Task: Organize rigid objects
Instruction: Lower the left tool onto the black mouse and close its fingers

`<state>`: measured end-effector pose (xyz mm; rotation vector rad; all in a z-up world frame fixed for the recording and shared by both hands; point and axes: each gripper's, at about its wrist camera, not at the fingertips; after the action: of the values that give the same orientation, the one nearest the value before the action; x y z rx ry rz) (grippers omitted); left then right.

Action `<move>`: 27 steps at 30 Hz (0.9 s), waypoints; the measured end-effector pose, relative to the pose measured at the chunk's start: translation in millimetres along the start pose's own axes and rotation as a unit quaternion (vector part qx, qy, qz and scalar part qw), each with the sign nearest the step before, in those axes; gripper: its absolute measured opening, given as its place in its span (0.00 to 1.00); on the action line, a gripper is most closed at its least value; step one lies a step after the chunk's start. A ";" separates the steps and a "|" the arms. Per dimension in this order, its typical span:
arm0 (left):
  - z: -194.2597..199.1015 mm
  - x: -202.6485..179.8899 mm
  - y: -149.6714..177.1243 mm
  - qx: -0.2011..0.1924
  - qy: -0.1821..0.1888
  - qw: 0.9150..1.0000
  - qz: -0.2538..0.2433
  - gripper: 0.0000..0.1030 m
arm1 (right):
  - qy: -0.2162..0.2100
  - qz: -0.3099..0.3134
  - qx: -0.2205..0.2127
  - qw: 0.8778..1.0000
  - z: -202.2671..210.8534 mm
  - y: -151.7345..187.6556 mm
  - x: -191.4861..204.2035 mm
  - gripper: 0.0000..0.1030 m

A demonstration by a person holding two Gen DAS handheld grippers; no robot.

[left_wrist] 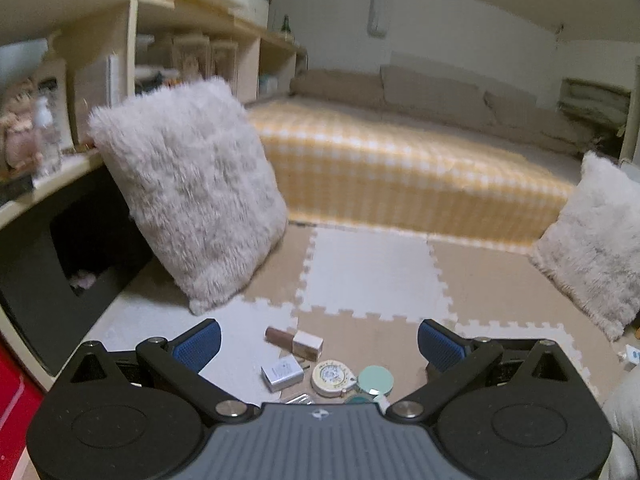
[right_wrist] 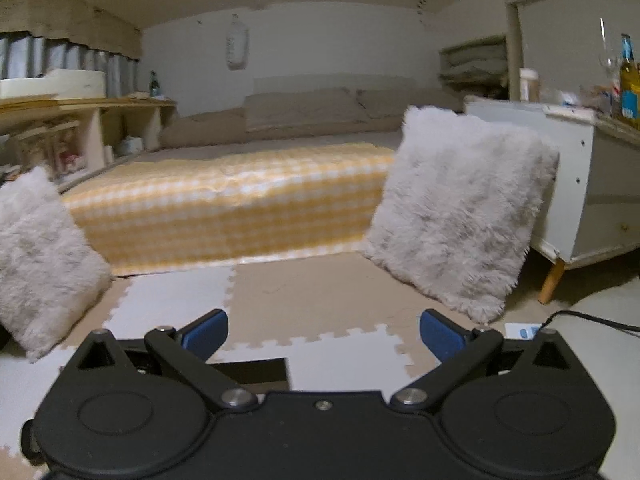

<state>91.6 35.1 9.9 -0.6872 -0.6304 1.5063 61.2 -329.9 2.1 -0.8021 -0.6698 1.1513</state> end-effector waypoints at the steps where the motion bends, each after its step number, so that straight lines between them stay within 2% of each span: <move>1: -7.8 1.9 -3.3 0.007 -0.006 1.000 0.001 1.00 | 0.009 -0.003 0.007 1.000 -6.5 -0.8 -3.3 1.00; 5: -40.0 8.7 -9.7 0.039 -0.042 0.998 0.011 1.00 | -0.002 -0.002 0.041 0.999 -29.1 0.0 -15.0 1.00; 8: -67.3 19.9 -11.0 0.080 -0.058 0.995 0.023 1.00 | -0.009 0.004 0.075 0.997 -46.2 3.8 -17.4 1.00; 15: -133.4 49.9 7.7 0.203 -0.088 0.974 0.045 0.99 | -0.031 0.027 0.174 0.984 -88.6 13.6 -11.9 1.00; 19: -157.0 67.2 19.7 0.253 -0.088 0.961 0.064 0.87 | -0.040 0.013 0.230 0.972 -111.7 18.3 -16.9 0.97; 21: -164.1 72.7 24.5 0.271 -0.091 0.956 0.068 0.82 | -0.051 0.002 0.245 0.968 -117.8 21.1 -20.2 0.77; 24: -172.9 75.9 31.0 0.297 -0.091 0.948 0.068 0.77 | -0.077 -0.012 0.269 0.960 -127.8 24.0 -20.4 0.57; 27: -183.9 75.6 37.4 0.318 -0.089 0.942 0.064 0.72 | -0.093 0.000 0.288 0.953 -134.5 26.8 -13.1 0.47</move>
<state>202.1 105.6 -144.2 -0.0936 -0.2009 1.7781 152.1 -364.3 -95.6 -0.2000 -0.4465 1.3430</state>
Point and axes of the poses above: each gripper's, at about its wrist camera, not at the fingertips, and z roughly against the way its jaws point, x to its left, y to its underside, and after that the axes turned 8 degrees about x, right-handed
